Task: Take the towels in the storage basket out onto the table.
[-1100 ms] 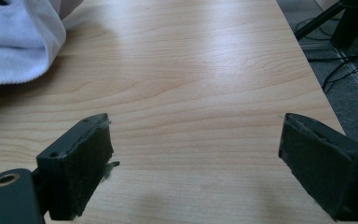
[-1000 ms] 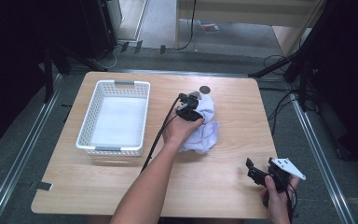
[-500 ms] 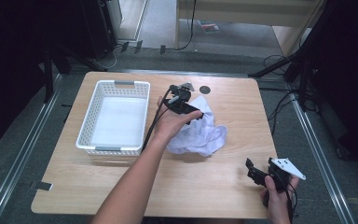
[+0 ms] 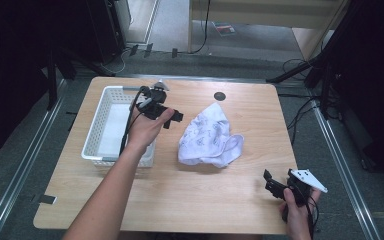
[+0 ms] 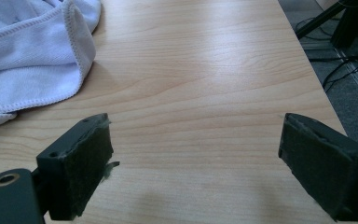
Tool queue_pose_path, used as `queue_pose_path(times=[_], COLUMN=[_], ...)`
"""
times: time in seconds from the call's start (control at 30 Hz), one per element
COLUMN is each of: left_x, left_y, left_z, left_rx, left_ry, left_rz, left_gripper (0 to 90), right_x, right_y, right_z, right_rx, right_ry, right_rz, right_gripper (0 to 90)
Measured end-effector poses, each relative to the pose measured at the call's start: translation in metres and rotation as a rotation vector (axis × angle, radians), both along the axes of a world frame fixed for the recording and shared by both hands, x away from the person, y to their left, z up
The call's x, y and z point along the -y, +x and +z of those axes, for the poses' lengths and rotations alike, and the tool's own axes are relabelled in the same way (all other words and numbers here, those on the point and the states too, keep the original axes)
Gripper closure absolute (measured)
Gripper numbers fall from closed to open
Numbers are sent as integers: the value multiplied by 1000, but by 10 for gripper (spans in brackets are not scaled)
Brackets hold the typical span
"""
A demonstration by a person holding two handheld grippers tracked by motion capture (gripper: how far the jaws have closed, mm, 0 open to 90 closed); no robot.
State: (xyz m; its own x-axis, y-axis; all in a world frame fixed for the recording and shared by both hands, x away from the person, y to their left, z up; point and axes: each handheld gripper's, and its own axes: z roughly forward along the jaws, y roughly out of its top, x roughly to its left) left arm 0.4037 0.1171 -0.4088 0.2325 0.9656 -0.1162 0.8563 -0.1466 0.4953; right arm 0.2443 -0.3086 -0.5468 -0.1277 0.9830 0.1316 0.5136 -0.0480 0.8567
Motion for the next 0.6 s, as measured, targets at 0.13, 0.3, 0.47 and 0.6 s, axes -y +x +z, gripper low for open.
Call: queue_pose_path(times=[0.13, 0.3, 0.47, 0.6], left_x=[-24, -49, -69, -83], left_y=[-9, -20, -31, -42], left_z=[1, -2, -4, -4], left_rx=[17, 21, 39, 58], left_ry=[-5, -13, -1, -6], left_rz=[36, 58, 82, 105], left_gripper=[16, 16, 16, 16], right_x=[-1, -1, -1, -1], right_y=[0, 0, 0, 0], right_z=[0, 0, 0, 0], right_rx=[3, 3, 3, 1], right_ry=[-12, -12, -14, -17], right_rz=[2, -1, -5, -6], right_gripper=[99, 99, 99, 99])
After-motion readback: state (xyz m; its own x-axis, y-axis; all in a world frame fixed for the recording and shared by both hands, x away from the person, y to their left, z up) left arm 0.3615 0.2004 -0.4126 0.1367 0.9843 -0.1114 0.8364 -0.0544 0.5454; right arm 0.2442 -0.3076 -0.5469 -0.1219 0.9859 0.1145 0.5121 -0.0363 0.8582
